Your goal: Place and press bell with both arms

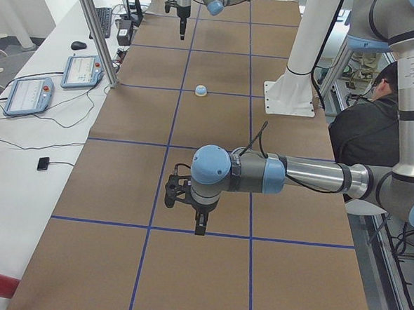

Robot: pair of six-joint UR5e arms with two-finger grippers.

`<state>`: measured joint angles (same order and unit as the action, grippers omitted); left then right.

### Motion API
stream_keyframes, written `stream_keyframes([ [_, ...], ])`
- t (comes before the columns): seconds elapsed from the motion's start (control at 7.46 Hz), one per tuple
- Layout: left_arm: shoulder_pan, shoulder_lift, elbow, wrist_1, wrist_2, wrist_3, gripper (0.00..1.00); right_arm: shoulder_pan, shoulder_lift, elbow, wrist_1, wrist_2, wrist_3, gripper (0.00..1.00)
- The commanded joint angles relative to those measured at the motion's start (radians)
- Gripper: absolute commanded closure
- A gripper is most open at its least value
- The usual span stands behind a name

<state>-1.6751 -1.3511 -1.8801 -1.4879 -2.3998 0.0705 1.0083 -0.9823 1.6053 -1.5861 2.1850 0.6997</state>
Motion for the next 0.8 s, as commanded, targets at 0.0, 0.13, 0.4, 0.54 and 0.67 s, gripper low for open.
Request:
stream_keyframes([
  [0.0,0.015,-0.002,0.004,-0.035,0.042,-0.009,0.0,0.195,-0.14,0.024,0.0,0.111,-0.275,0.01],
  [0.13,0.043,-0.002,0.004,-0.051,0.062,-0.009,0.0,0.282,-0.204,0.03,0.0,0.16,-0.378,0.01],
  [0.4,0.068,0.001,0.006,-0.086,0.082,-0.009,0.0,0.415,-0.359,0.042,0.0,0.183,-0.565,0.01],
  [0.54,0.068,0.001,0.003,-0.084,0.082,-0.009,0.0,0.47,-0.424,0.039,0.0,0.182,-0.65,0.01],
  [0.67,0.068,0.003,0.006,-0.088,0.08,-0.014,0.0,0.525,-0.481,0.039,-0.002,0.182,-0.748,0.01],
])
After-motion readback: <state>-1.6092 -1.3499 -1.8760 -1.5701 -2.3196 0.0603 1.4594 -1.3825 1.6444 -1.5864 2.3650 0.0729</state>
